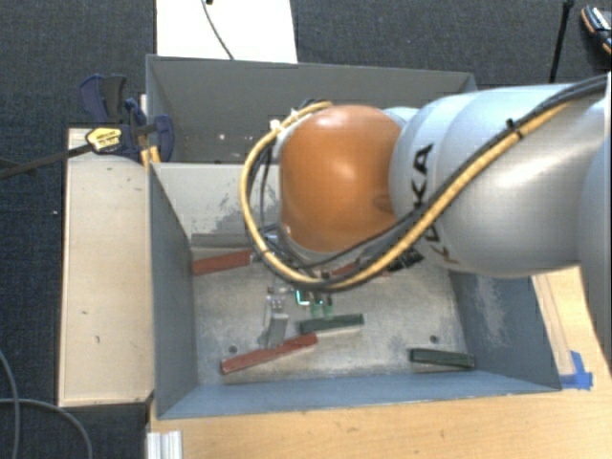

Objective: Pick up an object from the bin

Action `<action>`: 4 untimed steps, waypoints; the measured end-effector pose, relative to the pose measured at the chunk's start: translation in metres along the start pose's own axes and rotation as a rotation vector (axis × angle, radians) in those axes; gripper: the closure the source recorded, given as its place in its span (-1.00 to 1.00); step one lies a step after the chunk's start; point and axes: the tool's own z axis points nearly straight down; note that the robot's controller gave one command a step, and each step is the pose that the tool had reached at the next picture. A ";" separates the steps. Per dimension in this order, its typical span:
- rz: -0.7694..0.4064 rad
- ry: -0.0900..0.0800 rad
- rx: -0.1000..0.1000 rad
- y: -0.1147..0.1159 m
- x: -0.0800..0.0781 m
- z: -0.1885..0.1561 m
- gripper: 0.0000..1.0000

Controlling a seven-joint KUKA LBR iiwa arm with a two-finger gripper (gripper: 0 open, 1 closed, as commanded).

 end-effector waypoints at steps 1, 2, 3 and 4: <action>0.004 -0.008 -0.002 -0.001 -0.002 -0.004 -1.00; -0.152 -0.013 -0.003 -0.044 0.000 0.033 -1.00; -0.291 -0.004 0.003 -0.086 -0.009 0.062 -1.00; -0.255 -0.008 0.000 -0.087 -0.032 0.104 -1.00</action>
Offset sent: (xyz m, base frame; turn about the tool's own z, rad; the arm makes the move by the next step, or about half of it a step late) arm -0.0016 -0.0833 -0.0634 -0.2482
